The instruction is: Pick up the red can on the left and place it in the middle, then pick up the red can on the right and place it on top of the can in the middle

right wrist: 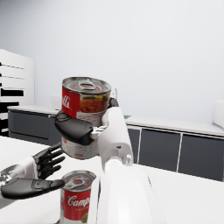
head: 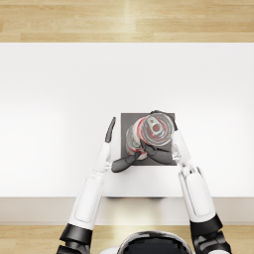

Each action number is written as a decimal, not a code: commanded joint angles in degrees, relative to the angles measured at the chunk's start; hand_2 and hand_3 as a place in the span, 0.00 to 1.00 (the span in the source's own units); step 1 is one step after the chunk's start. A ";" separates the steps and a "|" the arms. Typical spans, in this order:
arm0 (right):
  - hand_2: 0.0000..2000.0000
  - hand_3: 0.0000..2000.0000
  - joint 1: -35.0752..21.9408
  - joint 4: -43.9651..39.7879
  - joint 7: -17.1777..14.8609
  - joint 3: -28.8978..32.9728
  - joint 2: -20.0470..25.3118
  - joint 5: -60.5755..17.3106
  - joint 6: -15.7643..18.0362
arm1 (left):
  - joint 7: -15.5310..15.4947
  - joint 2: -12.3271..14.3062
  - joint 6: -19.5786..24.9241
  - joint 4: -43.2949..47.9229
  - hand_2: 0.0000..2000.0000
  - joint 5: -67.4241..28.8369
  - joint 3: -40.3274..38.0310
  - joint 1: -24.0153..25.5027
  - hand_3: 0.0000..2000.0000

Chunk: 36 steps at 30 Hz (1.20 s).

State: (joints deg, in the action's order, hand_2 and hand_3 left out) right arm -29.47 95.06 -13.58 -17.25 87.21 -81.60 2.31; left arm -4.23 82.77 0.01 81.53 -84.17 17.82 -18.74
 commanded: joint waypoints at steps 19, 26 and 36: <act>1.00 0.76 -1.69 -13.20 -5.91 -2.78 2.68 0.01 -2.98 | 4.22 -0.24 -0.01 13.32 0.00 0.04 -22.86 4.93 0.00; 1.00 0.76 -1.50 -15.17 -5.33 -4.04 2.28 0.02 -5.45 | 4.23 -0.08 -0.01 13.26 0.00 0.04 -23.08 4.65 0.00; 0.00 0.00 -3.85 -3.61 -6.33 -6.52 -1.56 0.06 -6.55 | 4.23 0.08 -0.01 15.87 0.00 0.04 -21.79 2.42 0.00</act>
State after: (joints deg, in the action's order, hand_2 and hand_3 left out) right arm -32.71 88.18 -19.94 -26.06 84.59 -81.62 -4.40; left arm 0.00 82.97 0.00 96.27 -84.13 -4.60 -14.74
